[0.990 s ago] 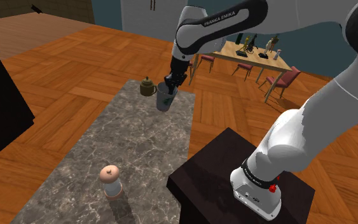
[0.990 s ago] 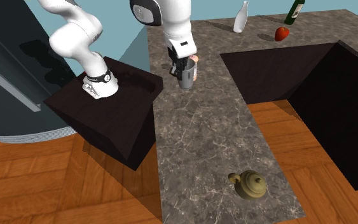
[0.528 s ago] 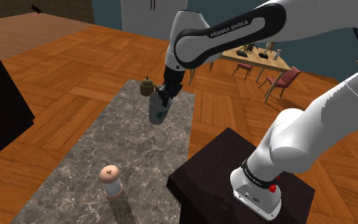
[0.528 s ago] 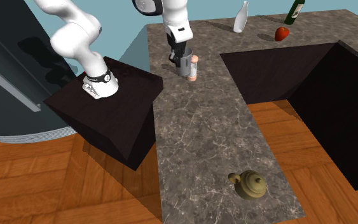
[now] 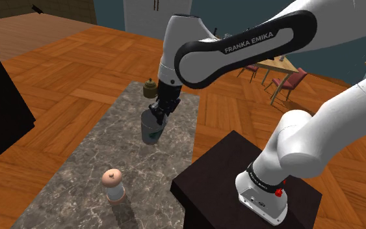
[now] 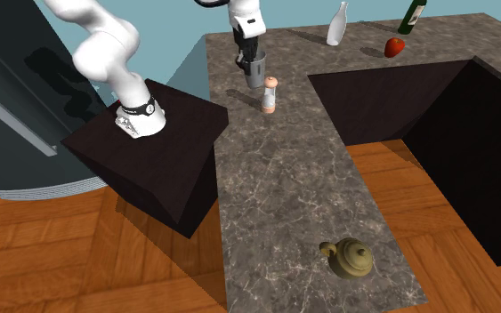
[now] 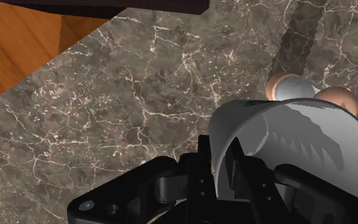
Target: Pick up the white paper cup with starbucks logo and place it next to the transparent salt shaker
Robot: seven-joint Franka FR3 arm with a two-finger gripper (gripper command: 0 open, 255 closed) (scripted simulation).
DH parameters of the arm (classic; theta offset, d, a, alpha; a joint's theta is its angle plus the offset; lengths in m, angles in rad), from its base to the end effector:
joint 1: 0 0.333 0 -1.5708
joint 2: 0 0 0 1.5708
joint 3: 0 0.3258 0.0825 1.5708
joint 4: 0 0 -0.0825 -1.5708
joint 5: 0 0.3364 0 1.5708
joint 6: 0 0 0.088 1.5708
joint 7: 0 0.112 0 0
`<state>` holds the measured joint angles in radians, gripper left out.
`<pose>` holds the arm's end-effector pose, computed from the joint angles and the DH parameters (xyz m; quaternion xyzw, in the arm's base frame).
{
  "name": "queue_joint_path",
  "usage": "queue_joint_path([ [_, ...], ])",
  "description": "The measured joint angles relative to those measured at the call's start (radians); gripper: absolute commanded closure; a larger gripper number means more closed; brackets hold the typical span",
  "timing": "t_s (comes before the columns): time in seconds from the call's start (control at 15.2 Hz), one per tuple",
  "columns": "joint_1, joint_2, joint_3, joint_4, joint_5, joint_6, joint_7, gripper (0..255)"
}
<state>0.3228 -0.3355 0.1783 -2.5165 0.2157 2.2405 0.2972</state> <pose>0.3369 0.1951 0.4342 -0.9974 -0.0332 -0.0048 0.0639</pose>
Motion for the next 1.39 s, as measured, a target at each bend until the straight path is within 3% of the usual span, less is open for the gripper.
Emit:
queue_joint_path([
  [0.79,0.127,0.047,0.23,0.059,0.039,0.036,0.327,255],
  [1.06,0.157,0.097,0.308,0.103,0.023,0.056,0.446,255],
  [1.39,0.181,0.205,0.401,0.209,-0.045,0.066,0.612,255],
])
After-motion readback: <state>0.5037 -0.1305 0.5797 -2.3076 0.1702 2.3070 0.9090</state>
